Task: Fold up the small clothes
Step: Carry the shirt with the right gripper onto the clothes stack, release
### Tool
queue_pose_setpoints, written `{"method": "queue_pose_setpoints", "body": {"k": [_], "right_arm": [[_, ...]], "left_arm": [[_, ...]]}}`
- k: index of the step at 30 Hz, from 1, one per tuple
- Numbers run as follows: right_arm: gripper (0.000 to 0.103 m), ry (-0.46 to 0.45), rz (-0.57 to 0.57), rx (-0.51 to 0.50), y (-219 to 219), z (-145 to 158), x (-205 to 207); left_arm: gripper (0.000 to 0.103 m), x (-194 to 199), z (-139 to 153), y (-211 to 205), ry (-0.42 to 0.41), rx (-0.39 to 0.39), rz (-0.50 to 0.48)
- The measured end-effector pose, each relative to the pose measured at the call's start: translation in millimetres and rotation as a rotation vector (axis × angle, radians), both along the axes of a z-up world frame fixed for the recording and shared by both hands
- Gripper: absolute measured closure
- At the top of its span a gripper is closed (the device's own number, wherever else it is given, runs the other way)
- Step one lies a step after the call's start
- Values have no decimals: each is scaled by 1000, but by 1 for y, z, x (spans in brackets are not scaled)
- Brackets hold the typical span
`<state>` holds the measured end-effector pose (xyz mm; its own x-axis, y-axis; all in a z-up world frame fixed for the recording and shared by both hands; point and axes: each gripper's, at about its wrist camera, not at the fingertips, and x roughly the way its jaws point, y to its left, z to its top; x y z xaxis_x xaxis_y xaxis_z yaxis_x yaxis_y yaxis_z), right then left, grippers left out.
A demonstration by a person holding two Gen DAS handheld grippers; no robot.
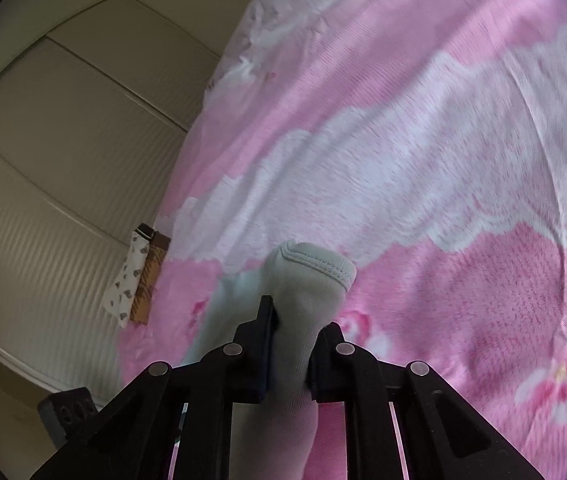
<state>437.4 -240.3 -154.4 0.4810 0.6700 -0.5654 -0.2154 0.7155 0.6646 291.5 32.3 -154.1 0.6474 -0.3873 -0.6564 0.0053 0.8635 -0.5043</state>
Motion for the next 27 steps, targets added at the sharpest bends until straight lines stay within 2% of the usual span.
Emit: {"method": "queue_pose_setpoints", "body": {"k": [7, 13, 17, 21, 27], "right_arm": [[88, -36, 3, -13, 31, 48, -22], [88, -70, 36, -14, 93, 86, -31], [88, -86, 87, -10, 154, 109, -23], [88, -107, 147, 15, 230, 131, 0], [88, -153, 229, 50, 358, 164, 50]], "left_arm": [[89, -20, 41, 46, -40, -41, 4], [89, -33, 74, 112, -66, -59, 26], [89, -33, 99, 180, -86, -58, 61], [89, -17, 128, 256, -111, -46, 108], [89, 30, 186, 374, -158, 50, 170]]}}
